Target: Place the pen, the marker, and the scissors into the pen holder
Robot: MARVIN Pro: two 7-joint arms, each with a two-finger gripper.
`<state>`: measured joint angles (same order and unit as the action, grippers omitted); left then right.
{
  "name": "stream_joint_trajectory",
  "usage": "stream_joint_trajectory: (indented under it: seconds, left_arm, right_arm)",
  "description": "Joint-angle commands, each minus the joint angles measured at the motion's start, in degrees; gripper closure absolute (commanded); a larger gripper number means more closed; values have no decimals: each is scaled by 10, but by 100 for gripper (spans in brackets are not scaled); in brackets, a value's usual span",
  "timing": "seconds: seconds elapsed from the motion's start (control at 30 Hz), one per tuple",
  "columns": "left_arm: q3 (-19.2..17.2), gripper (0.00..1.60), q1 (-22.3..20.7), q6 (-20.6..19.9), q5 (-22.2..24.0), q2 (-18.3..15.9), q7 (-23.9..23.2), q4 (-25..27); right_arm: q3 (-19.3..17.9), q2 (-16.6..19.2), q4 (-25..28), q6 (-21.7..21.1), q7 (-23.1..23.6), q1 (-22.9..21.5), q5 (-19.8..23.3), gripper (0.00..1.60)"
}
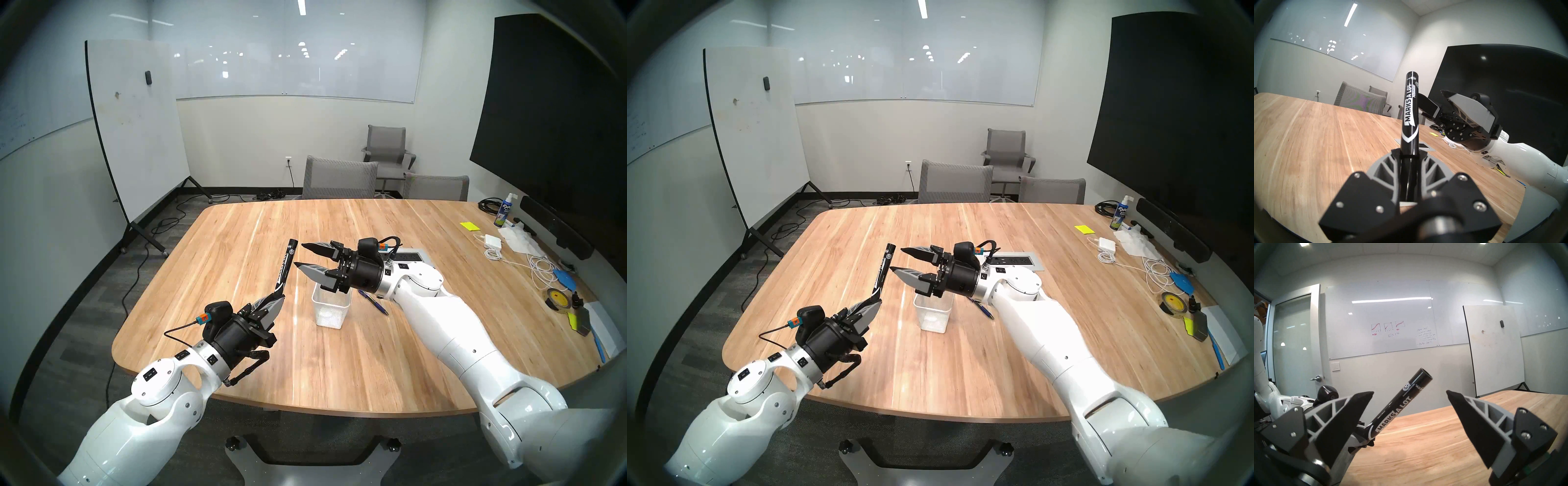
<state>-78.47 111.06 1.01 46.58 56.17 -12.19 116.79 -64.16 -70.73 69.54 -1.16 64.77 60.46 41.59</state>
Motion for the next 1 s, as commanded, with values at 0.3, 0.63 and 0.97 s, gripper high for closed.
stream_joint_trajectory:
  seconds: [0.3,0.63,0.97]
  left_arm:
    - [-2,160,0,0,1,0,0,13]
    - [-2,160,0,0,1,0,0,13]
    - [-2,160,0,0,1,0,0,13]
  right_arm:
    - [-3,-19,-10,-2,15,-15,7,0]
    - [-2,-23,-5,-5,19,-17,4,0]
    - [0,-27,-11,-11,21,-21,1,0]
